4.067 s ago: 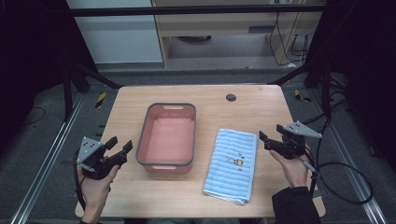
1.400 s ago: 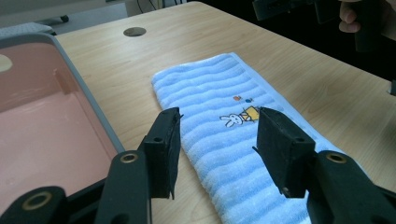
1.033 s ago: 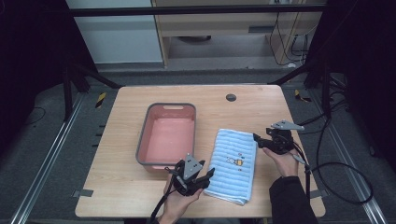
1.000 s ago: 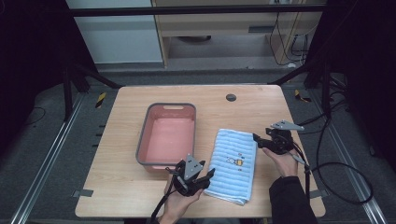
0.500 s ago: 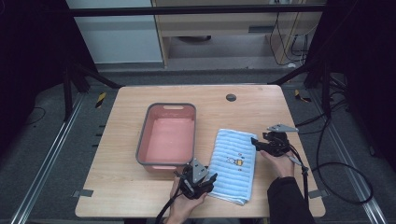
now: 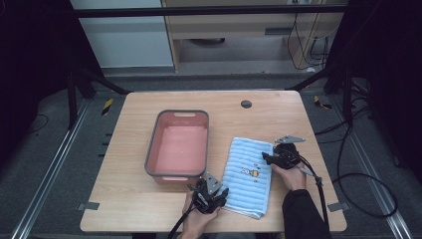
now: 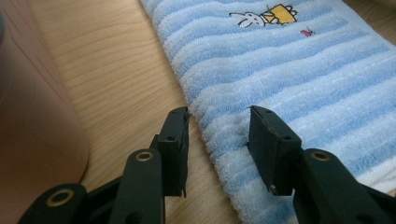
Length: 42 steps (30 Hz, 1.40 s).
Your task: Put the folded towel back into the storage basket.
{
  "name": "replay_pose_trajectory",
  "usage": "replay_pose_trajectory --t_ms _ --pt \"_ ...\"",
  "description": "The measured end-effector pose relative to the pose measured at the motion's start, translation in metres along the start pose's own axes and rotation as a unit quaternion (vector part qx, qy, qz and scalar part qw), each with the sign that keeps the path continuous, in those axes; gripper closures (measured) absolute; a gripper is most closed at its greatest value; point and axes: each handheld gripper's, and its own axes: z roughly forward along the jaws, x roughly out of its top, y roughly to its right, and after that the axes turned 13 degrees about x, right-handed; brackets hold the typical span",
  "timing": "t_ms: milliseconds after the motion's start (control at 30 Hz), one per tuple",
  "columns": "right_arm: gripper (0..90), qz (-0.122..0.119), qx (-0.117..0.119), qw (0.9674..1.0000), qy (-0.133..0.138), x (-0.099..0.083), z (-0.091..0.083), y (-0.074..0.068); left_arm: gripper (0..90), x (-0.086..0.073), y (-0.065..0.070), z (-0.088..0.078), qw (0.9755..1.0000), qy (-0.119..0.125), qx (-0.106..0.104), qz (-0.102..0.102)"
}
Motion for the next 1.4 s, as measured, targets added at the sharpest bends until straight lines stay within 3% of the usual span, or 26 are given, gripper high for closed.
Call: replay_pose_trajectory --t_ms 200,367,633,700,867,1000,1400 --pt "48.5 0.004 0.0 0.9999 -0.012 -0.003 0.004 0.001 61.3 -0.002 0.003 0.001 1.0 -0.004 0.003 -0.007" --pt "52.3 0.014 0.006 0.9999 -0.006 -0.005 0.005 0.002 64.8 -0.002 0.006 0.001 0.9999 -0.005 0.006 -0.011" --pt "78.0 0.034 0.027 0.9991 -0.005 -0.006 0.004 0.001 77.1 0.0 0.006 0.002 0.9993 -0.014 -0.004 -0.034" --pt "80.3 0.036 0.031 0.9989 -0.004 -0.005 0.005 0.002 79.7 0.0 0.005 0.003 0.9992 -0.013 -0.007 -0.038" --pt "82.2 0.032 0.036 0.9988 0.001 -0.005 0.003 0.002 84.0 0.0 0.005 0.002 0.9991 -0.008 -0.007 -0.041" --pt "82.6 0.027 0.042 0.9985 0.023 -0.001 -0.006 -0.002 85.2 0.001 -0.001 -0.002 0.9986 0.005 -0.021 -0.048" --pt "82.8 -0.013 0.047 0.9958 0.077 0.018 -0.036 -0.02 85.5 0.016 -0.009 -0.025 0.9977 0.042 -0.026 -0.047"
